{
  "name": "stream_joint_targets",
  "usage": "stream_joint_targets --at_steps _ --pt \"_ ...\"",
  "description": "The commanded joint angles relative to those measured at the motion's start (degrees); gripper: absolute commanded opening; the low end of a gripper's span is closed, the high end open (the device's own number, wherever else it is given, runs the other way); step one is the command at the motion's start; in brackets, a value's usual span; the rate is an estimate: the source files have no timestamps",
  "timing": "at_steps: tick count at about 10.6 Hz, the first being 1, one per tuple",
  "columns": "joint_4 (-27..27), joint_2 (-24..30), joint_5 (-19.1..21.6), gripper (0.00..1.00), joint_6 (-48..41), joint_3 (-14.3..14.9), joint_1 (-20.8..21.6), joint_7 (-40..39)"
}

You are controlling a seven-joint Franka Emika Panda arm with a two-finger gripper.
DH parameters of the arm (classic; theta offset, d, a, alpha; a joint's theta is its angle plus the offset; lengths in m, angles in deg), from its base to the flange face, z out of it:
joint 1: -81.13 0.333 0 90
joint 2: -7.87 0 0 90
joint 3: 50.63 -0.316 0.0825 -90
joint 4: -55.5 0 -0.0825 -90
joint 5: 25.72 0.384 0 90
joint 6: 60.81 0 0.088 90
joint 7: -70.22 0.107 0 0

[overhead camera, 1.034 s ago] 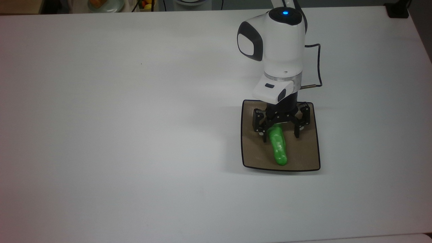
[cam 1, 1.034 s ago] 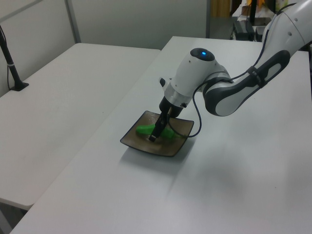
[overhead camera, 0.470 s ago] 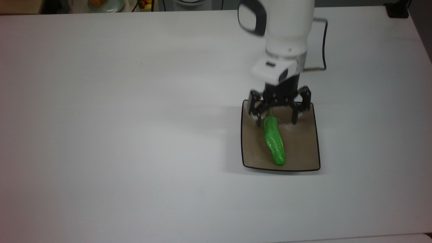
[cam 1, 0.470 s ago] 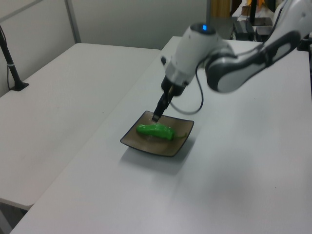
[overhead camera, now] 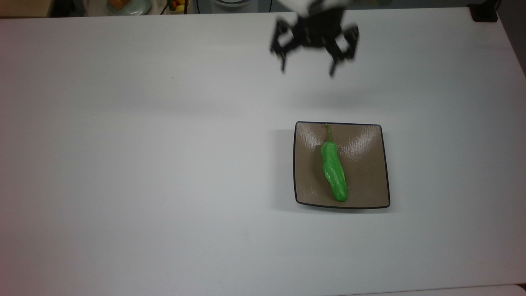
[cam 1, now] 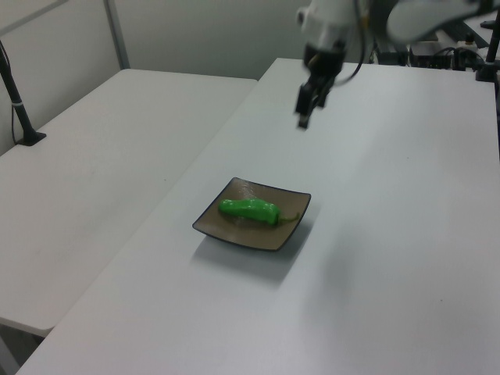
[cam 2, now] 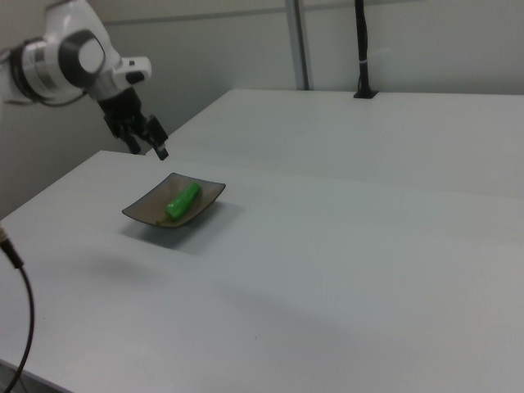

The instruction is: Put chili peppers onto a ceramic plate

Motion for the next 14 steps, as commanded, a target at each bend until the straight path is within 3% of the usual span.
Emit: stream_joint_targets --at_steps 1,3,5,9,14 --pt "-2.2 9.0 7.7 1.0 -12.9 5.5 -0.7 -0.8" --pt "-2.9 12.9 10.4 1.0 -17.2 6.4 -3.8 -3.7" --pt "-5.5 14.5 10.6 1.0 -17.6 6.4 -6.0 -11.9" --pt "-8.8 14.1 10.5 1.0 -9.3 6.4 -8.9 -28.2" --pt "-8.7 13.7 11.5 1.0 -9.0 6.4 -9.1 -27.8"
